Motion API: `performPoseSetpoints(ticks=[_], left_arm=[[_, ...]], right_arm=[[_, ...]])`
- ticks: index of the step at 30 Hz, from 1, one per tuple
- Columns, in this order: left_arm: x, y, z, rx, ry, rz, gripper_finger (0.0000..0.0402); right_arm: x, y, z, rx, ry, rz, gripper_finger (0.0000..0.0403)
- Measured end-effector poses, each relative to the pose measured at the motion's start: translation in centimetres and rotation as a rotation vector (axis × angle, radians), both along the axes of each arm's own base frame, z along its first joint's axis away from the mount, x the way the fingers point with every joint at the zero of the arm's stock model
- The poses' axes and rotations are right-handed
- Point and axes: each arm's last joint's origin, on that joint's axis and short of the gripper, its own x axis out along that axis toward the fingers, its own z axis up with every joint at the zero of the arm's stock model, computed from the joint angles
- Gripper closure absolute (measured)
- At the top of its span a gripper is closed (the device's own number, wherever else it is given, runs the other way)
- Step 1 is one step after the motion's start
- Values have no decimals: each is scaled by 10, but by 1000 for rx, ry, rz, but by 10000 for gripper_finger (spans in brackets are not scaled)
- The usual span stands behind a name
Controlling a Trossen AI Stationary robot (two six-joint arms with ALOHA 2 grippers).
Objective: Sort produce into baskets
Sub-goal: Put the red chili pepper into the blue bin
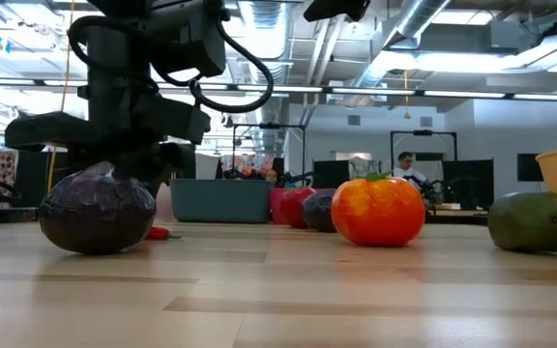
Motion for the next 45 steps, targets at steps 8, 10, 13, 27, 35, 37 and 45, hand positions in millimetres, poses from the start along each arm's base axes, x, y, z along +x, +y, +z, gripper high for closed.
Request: performPoseSetpoints(ticks=[8,10,13,27,35,37,45], left_arm=[[1,0,1,-16,7,11,315],[2,-1,2,-15,7,11,326],[5,-1,6,-13,5,-6,340],[17,7,21,-13,-24,-26,365],[19,26,32,59,33,-110,365],[19,35,34,107,42,-108,365],[23,80,43,216,50,-56,365]], right_arm=[[0,0,0,-1,0,0,178],[0,0,0,-1,1,0,178],[0,0,0,-1,1,0,178],[0,0,0,-2,3,-1,178],[-1,0,-2,-4,22,-1,178],[-1,0,-2,-5,23,-1,178],[-1,0,-2,-5,23,-1,178]])
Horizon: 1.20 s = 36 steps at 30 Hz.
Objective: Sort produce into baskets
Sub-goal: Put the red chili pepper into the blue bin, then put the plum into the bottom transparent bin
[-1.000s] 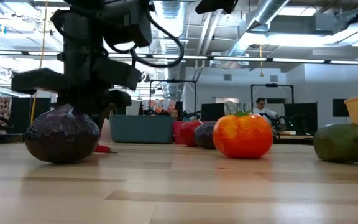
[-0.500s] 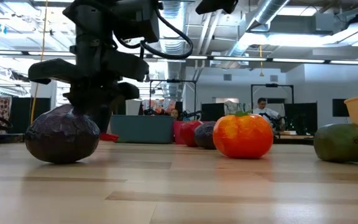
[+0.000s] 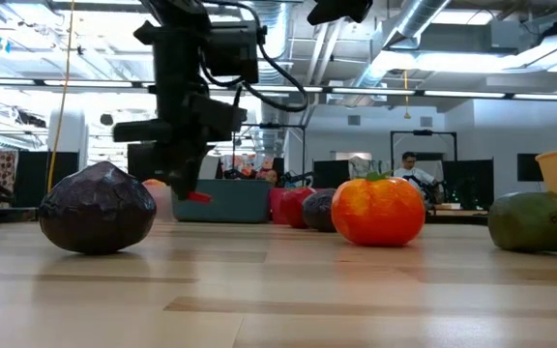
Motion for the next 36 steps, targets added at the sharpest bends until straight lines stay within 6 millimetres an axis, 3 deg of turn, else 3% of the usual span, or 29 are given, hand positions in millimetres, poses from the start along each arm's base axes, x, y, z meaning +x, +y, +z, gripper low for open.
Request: performPoseSetpoints(ticks=[13,19,24,30,36], left_arm=[[12,82,49,95,-152,155,365],[6,120,68,208,-181,269,364],[-4,145,73,261,-179,330,353],[-15,164,72,264,-177,406,314],[-19,170,72,266,-174,425,244]], right_arm=[[0,0,0,0,0,0,178],[0,0,0,0,0,0,178],[0,0,0,0,0,0,178],[0,0,0,0,0,0,178],[0,0,0,1,0,0,178]])
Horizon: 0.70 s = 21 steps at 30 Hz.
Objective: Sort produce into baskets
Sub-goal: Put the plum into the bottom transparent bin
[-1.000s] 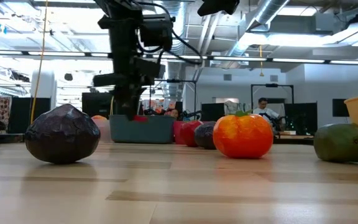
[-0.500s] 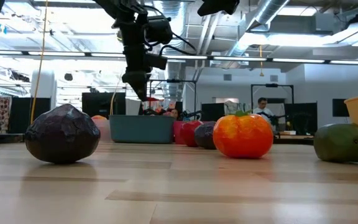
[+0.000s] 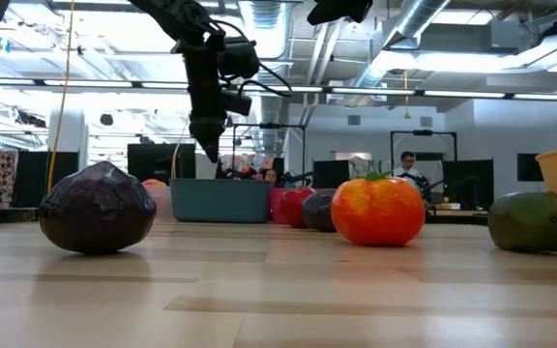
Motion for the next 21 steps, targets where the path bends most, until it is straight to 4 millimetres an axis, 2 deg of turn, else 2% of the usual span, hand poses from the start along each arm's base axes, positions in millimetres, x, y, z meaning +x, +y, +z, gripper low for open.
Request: performPoseSetpoints(ticks=[5,9,17,21], left_arm=[[0,0,0,-7,-5,-2,188],[1,-1,0,-28,-18,-13,159],[2,-2,-1,-71,-45,-35,145],[2,-2,-1,-72,-45,-35,145]], right_arm=[[0,0,0,0,0,0,178],[0,0,0,0,0,1,178],[-1,0,-1,0,11,1,177],[-2,0,-2,15,27,-15,164]])
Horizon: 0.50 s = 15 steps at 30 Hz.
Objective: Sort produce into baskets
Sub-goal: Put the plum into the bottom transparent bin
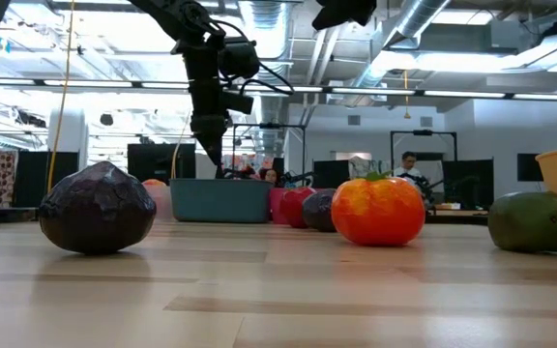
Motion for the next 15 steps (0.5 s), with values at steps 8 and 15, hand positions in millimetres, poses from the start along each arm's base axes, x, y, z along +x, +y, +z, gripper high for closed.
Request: performPoseSetpoints(ticks=[8,15], left_arm=[[0,0,0,-1,0,0,145],[0,0,0,-1,0,0,145]], right_arm=[[-1,-4,-2,17,24,-27,111],[-1,-3,-2,19,25,-28,43]])
